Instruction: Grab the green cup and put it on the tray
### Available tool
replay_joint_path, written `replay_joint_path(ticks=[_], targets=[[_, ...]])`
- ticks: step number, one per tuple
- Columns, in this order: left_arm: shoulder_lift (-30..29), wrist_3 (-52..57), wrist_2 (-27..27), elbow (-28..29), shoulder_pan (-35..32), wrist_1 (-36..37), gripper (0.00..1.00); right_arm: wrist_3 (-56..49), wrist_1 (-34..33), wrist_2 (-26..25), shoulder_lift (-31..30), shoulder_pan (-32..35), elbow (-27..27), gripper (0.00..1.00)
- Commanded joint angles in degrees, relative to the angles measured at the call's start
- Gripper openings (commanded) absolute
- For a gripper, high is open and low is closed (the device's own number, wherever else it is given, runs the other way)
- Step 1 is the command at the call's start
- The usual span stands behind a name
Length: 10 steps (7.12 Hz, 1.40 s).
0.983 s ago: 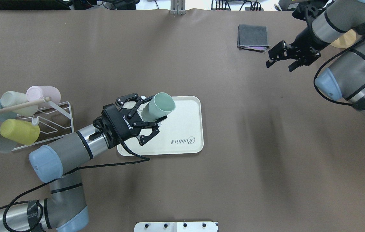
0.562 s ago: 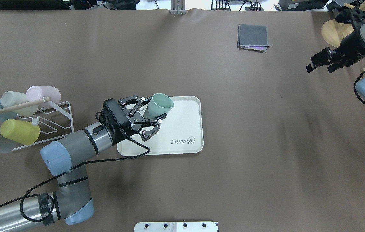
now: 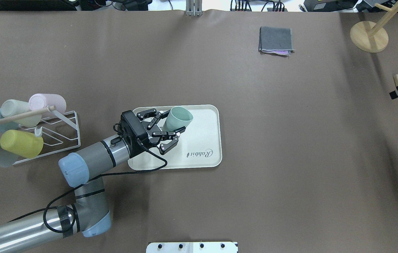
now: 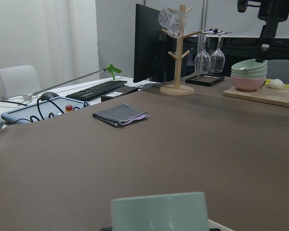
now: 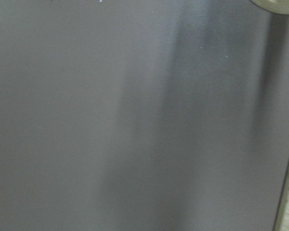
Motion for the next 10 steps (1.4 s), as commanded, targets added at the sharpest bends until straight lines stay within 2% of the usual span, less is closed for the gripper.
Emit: replay_joint_path(ticks=[1,2,3,4,6,7,8,10], targets=[[-0.11,-0.17,-0.44,1.24,0.4,-0.23,0.14,-3.76,-3.44,-1.95,-2.74,3.5,0.78,1.0],[-0.19,-0.17,-0.45,1.68,0.4,-0.06,0.15,-10.39,-12.09,-1.95,-2.04,6.74,2.09,1.0],[-0.28,-0.17,-0.53,2.03,0.49,-0.14,0.14,-13.15,-20.7,-1.95,-2.64,9.64,6.11,1.0],[-1.06,-0.17,-0.45,3.25,0.49,-0.14,0.14,-15.44,-26.53,-1.95,-2.91,10.63,7.63,1.0],[-2.3,-0.17,-0.45,4.23,0.49,-0.06,0.14,-15.64,-31.32,-1.6,-3.7,11.42,9.04,1.0],[-2.22,-0.17,-0.45,4.41,0.49,-0.05,0.15,-15.56,-31.51,-1.51,-4.31,11.51,9.05,1.0],[-2.22,-0.17,-0.45,4.58,0.58,0.03,0.27,-15.64,-31.51,-1.77,-4.93,11.52,9.05,1.0],[-2.13,-2.34,-0.27,4.58,1.28,0.12,0.46,-15.56,-31.51,-1.42,-5.02,11.6,8.96,1.0]])
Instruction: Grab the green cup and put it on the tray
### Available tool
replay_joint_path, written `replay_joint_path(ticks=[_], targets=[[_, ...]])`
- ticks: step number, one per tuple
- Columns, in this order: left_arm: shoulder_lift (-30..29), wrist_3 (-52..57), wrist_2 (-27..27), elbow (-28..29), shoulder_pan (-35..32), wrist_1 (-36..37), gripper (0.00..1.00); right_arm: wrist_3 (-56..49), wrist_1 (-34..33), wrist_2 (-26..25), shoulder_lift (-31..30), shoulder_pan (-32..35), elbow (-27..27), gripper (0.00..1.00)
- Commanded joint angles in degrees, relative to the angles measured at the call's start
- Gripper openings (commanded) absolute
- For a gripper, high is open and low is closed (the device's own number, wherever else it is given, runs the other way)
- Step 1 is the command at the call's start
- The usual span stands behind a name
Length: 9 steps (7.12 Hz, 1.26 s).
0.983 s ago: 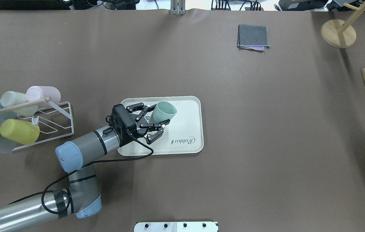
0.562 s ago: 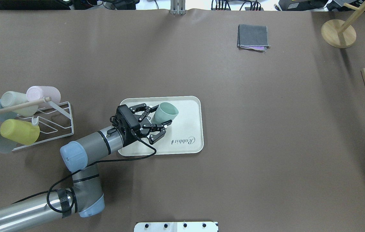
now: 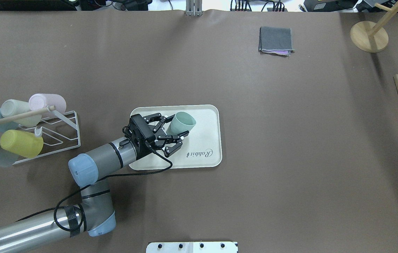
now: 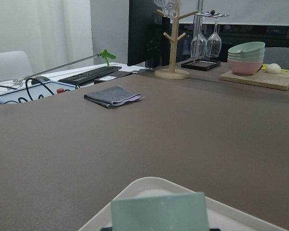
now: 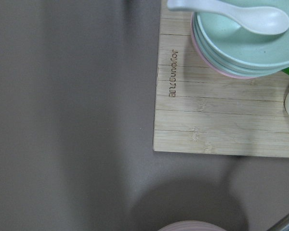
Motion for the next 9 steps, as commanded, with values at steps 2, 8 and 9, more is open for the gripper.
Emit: replay_joint_path(ticks=[2,8,9], targets=[[0.1,-2.45,0.05,0.04,0.54,-0.01,0.55,-0.07,0.03,-0.35,-0.09,0.14,0.08,1.0],[0.8,2.98,0.05,0.48,1.94,-7.12,0.53,-0.15,0.56,-1.31,-0.18,0.31,-0.44,1.0],[0.72,3.87,0.14,0.74,1.95,-7.65,0.68,-0.15,0.56,-1.67,-0.18,0.23,-0.44,1.0]])
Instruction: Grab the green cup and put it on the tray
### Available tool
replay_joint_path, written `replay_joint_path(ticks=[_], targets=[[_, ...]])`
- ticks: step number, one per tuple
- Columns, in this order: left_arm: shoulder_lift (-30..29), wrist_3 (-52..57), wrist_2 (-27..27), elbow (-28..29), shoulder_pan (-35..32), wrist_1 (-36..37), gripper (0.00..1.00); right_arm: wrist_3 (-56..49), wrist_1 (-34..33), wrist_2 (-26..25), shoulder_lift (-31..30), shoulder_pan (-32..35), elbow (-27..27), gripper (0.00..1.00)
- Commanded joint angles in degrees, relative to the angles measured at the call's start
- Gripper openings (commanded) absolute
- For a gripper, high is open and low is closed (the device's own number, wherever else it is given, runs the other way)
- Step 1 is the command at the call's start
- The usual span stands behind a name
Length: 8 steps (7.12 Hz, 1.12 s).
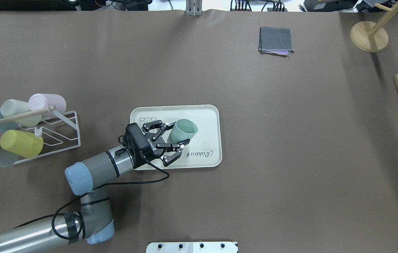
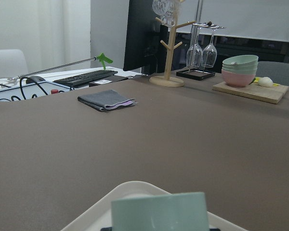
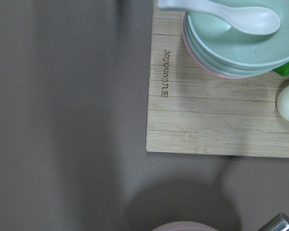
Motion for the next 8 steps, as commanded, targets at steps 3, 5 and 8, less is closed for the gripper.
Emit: replay_joint_path(ticks=[3,5,8], targets=[[-0.05,1.44,0.16,0.33,0.16,-1.07,0.79,0.0,0.02,-1.25,0.15,-0.05,0.05,1.0],[-0.13,1.35,0.25,0.33,0.16,-1.07,0.79,-0.26,0.02,-1.34,0.06,-0.05,-0.03,1.0],[-0.31,0.74,0.33,0.41,0.08,-0.81,0.87,-0.53,0.02,-1.51,-0.29,-0.05,-0.03,1.0]])
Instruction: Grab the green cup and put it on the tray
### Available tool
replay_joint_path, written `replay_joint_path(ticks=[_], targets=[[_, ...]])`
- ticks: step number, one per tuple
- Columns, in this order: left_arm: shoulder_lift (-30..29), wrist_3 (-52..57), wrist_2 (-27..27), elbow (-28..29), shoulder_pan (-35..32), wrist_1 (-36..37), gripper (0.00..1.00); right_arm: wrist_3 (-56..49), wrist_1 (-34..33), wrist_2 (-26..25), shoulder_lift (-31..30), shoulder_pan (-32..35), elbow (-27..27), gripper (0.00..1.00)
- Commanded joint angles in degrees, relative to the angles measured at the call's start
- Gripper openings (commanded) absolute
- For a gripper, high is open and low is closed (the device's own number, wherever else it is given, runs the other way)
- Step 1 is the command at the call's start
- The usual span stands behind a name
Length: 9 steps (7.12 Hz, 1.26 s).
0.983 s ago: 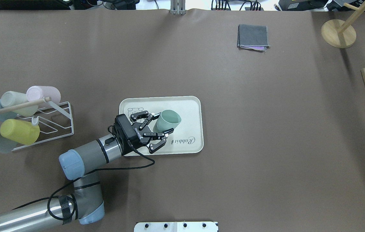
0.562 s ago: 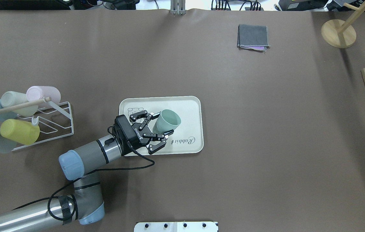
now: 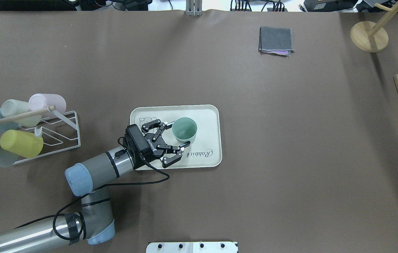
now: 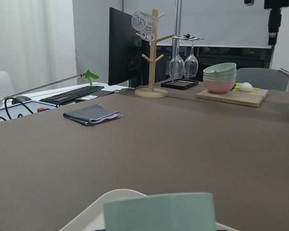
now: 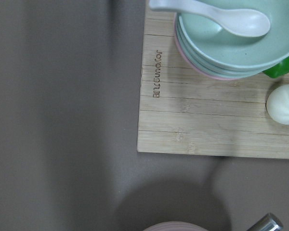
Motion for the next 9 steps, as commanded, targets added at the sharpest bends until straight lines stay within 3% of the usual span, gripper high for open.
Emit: replay_joint_path(ticks=[1,2,3,6,8,9], targets=[[0.01,-0.07,0.1,0.05,-0.01,0.16,0.88,-0.13,0.0,-0.05,-0.24,0.0,-0.01,1.0],[0.01,-0.07,0.1,0.05,-0.01,0.25,0.89,-0.39,0.0,-0.05,-0.32,0.0,-0.01,1.0],[-0.08,-0.07,0.1,0.05,-0.1,0.25,0.98,-0.39,-0.09,-0.13,-0.32,0.0,-0.01,1.0],[-0.26,-0.86,-0.34,-2.66,-0.62,0.33,0.98,-0.48,0.0,-0.22,-0.15,0.0,0.08,1.0],[-0.08,-3.75,-0.25,-10.98,-1.76,6.62,0.98,-0.57,-0.09,-0.22,0.03,0.0,-0.01,1.0],[0.0,-4.02,-0.25,-17.64,-4.38,15.1,0.98,-0.57,-0.09,-0.22,0.11,0.0,-0.01,1.0]])
